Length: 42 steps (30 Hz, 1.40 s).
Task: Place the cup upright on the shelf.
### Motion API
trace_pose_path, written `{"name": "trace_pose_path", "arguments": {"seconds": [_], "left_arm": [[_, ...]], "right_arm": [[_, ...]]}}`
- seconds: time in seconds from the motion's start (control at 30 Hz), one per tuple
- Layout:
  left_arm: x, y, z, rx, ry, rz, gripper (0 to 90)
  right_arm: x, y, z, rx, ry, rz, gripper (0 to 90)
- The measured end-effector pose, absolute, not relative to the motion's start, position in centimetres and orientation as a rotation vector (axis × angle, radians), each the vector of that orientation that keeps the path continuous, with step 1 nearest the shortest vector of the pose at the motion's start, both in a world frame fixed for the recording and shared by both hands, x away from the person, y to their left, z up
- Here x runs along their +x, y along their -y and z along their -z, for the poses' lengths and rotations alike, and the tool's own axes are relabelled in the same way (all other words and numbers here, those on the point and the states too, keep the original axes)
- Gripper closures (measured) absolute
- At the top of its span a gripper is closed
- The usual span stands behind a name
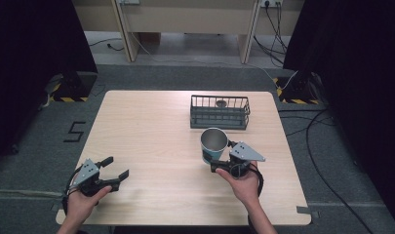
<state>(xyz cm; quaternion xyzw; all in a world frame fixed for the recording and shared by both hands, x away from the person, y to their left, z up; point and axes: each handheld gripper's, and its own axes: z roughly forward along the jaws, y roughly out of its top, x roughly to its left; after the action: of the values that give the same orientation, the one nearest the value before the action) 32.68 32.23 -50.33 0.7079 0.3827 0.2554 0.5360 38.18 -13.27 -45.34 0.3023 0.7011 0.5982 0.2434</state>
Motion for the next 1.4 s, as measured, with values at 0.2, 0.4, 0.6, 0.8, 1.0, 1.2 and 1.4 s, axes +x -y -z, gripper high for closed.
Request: {"name": "trace_pose_path", "arguments": {"seconds": [0.2, 0.4, 0.6, 0.8, 1.0, 1.2, 1.4], "left_arm": [[32.7, -32.2, 50.3, 1.685, -0.912, -0.607, 15.2], [32.7, -32.2, 50.3, 1.684, -0.912, -0.608, 15.2], [32.7, -32.3, 50.3, 1.685, -0.913, -0.608, 15.2], [32.7, -32.3, 50.3, 1.684, -0.913, -0.608, 15.3], [32.7, -32.3, 50.3, 1.683, -0.913, -0.608, 15.3], [32.7, -32.3, 50.3, 1.682, -0.913, -0.608, 15.3], [32.7, -32.3, 50.3, 1.682, -0.913, -0.608, 15.3]], "right_arm": [[38.6, 13.4, 45.1, 0.838, -1.902, -1.630, 17.2], [39.1, 13.6, 44.8, 0.843, -1.880, -1.631, 17.2], [39.5, 13.7, 44.4, 0.853, -1.860, -1.630, 17.2], [40.0, 13.9, 44.2, 0.864, -1.843, -1.623, 17.2], [40.5, 14.2, 43.8, 0.878, -1.822, -1.616, 17.3], [41.1, 14.6, 43.7, 0.898, -1.804, -1.604, 17.2], [41.7, 14.9, 43.4, 0.915, -1.791, -1.592, 17.2]]}}
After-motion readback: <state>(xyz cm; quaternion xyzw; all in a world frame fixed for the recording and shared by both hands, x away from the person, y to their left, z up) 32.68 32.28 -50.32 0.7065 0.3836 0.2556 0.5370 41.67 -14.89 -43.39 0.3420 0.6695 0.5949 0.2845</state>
